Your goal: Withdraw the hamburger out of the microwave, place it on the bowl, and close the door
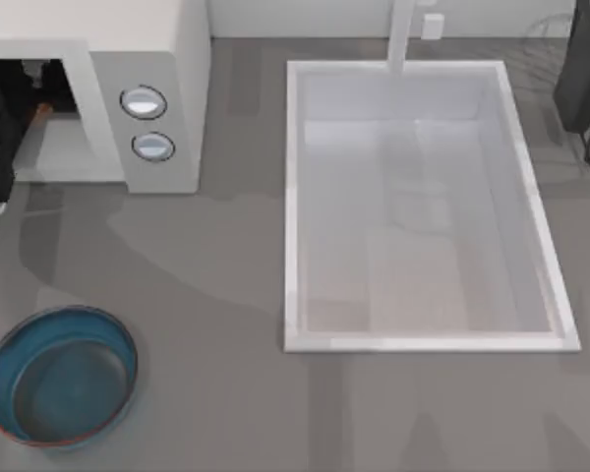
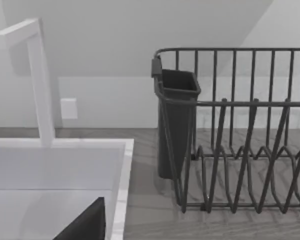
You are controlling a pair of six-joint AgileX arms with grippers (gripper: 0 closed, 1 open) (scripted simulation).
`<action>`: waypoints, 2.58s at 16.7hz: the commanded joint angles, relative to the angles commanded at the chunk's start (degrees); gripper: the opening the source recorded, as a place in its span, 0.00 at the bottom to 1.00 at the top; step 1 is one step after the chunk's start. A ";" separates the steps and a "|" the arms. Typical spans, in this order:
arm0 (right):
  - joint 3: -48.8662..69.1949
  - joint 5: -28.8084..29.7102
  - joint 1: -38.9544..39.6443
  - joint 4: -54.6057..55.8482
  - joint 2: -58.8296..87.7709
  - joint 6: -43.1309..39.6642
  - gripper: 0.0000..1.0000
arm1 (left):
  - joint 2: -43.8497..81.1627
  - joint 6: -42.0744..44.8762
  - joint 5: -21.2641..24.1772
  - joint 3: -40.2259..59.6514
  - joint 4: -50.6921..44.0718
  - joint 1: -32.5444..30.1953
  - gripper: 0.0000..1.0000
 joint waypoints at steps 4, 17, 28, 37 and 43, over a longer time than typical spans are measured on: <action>0.00 0.00 0.00 0.00 0.00 0.00 1.00 | -5.90 0.27 1.01 -16.46 9.48 1.10 0.00; 0.00 0.00 0.00 0.00 0.00 0.00 1.00 | -17.77 0.84 3.15 -47.98 29.55 3.42 0.00; 0.00 0.00 0.00 0.00 0.00 0.00 1.00 | -34.62 1.02 2.86 -47.51 12.44 3.14 0.00; 0.00 0.00 0.00 0.00 0.00 0.00 1.00 | -42.67 1.16 2.74 -47.55 4.05 3.14 0.00; 0.00 0.00 0.00 0.00 0.00 0.00 1.00 | -42.71 -7.41 -0.03 -42.99 -4.41 0.19 0.00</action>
